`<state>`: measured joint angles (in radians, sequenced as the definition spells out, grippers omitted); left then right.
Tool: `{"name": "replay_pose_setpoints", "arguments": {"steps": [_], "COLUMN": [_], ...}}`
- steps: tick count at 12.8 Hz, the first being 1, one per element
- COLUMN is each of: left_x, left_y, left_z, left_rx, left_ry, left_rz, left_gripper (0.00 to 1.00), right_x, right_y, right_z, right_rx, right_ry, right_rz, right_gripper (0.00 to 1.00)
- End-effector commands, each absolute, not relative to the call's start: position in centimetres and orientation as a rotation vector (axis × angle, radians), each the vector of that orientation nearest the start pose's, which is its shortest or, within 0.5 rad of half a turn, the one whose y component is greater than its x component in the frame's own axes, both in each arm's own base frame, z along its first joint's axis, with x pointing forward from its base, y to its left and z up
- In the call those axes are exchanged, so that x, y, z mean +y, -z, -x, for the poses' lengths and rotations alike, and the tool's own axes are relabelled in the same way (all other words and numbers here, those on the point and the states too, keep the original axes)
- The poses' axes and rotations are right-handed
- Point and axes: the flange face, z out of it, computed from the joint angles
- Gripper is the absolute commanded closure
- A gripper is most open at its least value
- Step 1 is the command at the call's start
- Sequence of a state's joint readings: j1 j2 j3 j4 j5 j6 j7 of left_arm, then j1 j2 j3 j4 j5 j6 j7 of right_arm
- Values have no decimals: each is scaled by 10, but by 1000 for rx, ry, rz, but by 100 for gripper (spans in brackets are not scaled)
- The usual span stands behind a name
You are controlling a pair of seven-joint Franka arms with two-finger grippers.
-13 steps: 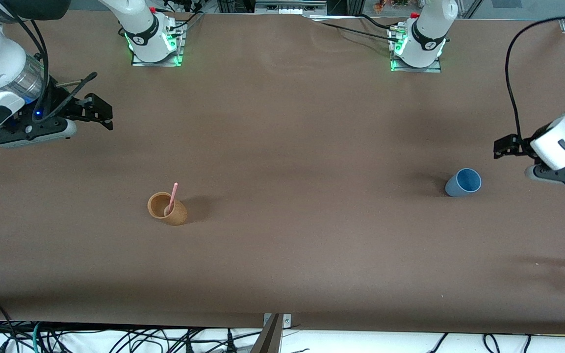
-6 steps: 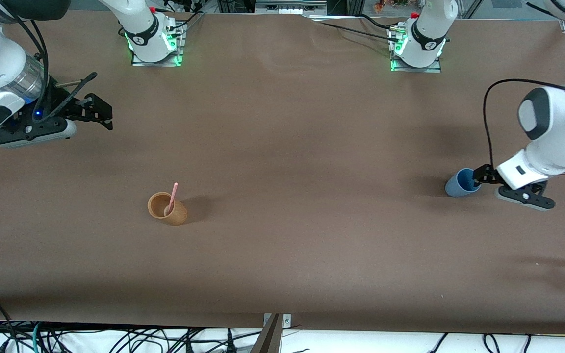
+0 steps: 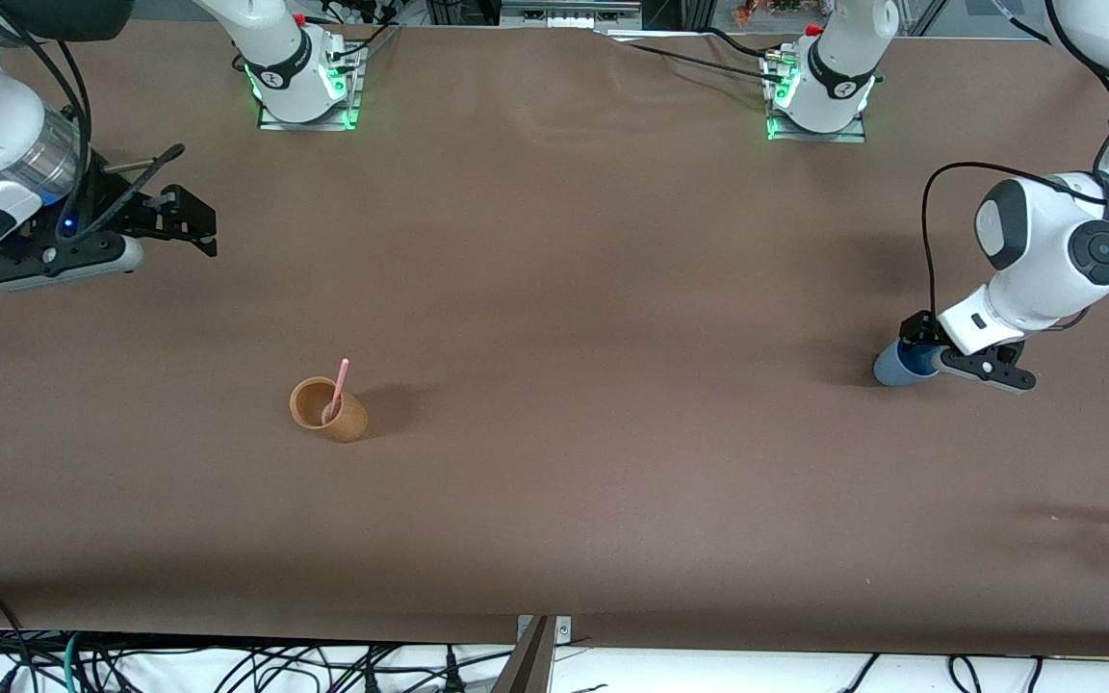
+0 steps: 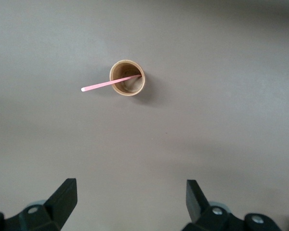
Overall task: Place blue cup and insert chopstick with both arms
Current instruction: 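Reach the left gripper down to the blue cup and grasp it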
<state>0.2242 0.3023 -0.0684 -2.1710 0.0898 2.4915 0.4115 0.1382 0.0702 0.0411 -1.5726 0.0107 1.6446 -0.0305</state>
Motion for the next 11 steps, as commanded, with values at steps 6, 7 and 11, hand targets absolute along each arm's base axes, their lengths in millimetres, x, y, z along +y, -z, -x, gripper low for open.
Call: {"name": "replay_pose_setpoints", "arguments": {"steps": [6, 7, 11], "left_x": [102, 102, 92], "left_y": [-233, -235, -244], "left_z": [-568, -571, -578], "left_rx": [489, 486, 516], "left_ry": [26, 38, 68], "left_rz": [3072, 3071, 3064], "left_gripper": [100, 100, 100], "right_x": [87, 88, 119], "right_y": [-596, -593, -543], "right_z": [-571, -573, -600], "right_rx": [-284, -286, -343], "right_ry": [-17, -22, -48], "right_rz": [3128, 3128, 3104], "right_gripper": [0, 0, 0]}}
